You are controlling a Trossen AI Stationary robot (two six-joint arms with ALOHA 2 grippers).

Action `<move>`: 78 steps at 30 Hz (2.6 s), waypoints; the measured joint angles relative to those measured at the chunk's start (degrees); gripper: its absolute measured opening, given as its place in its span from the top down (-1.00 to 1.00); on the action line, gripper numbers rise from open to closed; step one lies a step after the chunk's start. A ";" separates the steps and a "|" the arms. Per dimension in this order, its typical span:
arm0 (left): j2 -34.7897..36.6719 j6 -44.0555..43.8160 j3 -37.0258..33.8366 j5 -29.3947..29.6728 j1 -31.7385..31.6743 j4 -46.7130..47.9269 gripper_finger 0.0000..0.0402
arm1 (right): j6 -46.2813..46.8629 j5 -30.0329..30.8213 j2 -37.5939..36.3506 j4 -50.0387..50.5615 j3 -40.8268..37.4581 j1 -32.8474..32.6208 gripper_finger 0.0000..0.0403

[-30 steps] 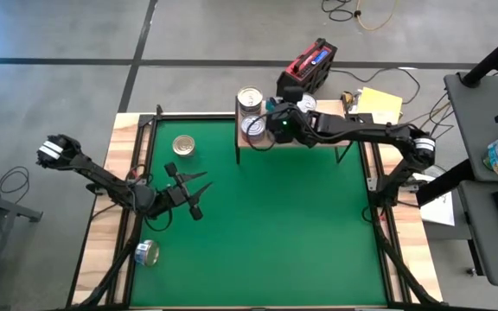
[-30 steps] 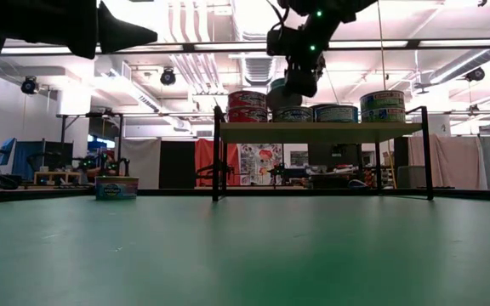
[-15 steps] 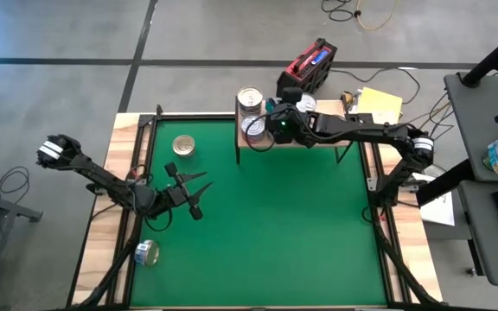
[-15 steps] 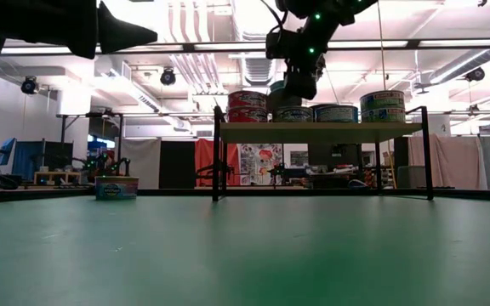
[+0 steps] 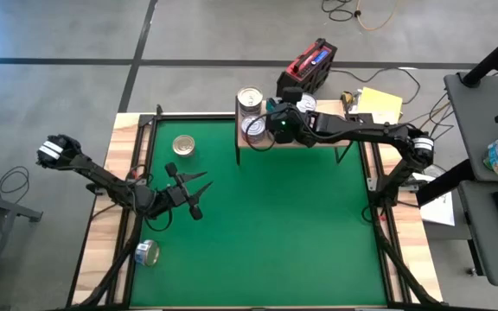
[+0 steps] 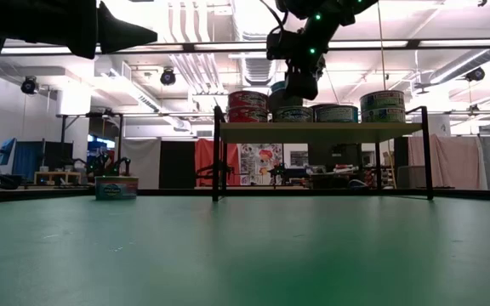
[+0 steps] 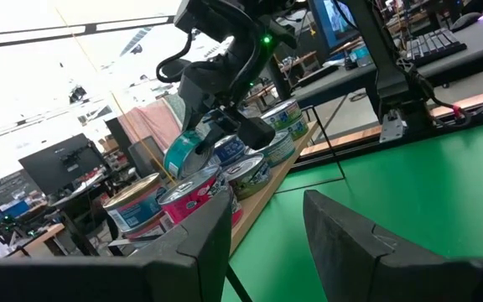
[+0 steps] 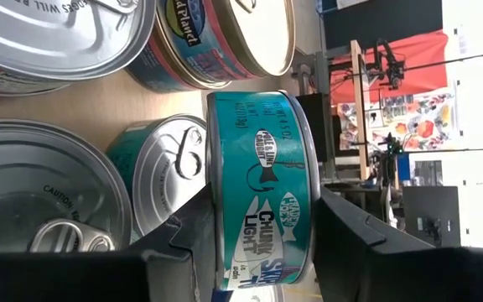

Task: Stack canned seafood by type on shelf
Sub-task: Stack the green/blue tuna can on top of the other green/blue tuna can on the shelf

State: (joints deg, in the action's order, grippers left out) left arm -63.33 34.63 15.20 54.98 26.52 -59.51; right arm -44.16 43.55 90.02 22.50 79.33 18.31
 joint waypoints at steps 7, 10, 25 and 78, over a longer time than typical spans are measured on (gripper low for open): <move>0.00 0.00 0.00 0.00 0.00 0.00 0.33 | 0.00 0.00 0.00 0.02 0.00 0.00 0.32; 0.00 0.00 0.00 0.00 0.00 0.02 0.33 | 0.01 -0.01 0.00 0.14 0.00 0.00 0.32; 0.00 0.00 0.00 0.00 0.02 0.15 0.33 | 0.09 -0.02 -0.02 1.31 0.00 0.00 0.28; 0.00 -0.20 -0.02 0.00 0.02 0.48 0.33 | 0.70 -6.73 -0.11 1.33 0.00 -0.04 -0.02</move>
State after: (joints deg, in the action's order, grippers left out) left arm -63.33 34.44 15.18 54.98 26.55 -59.02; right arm -43.46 36.82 89.91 23.83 79.33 18.26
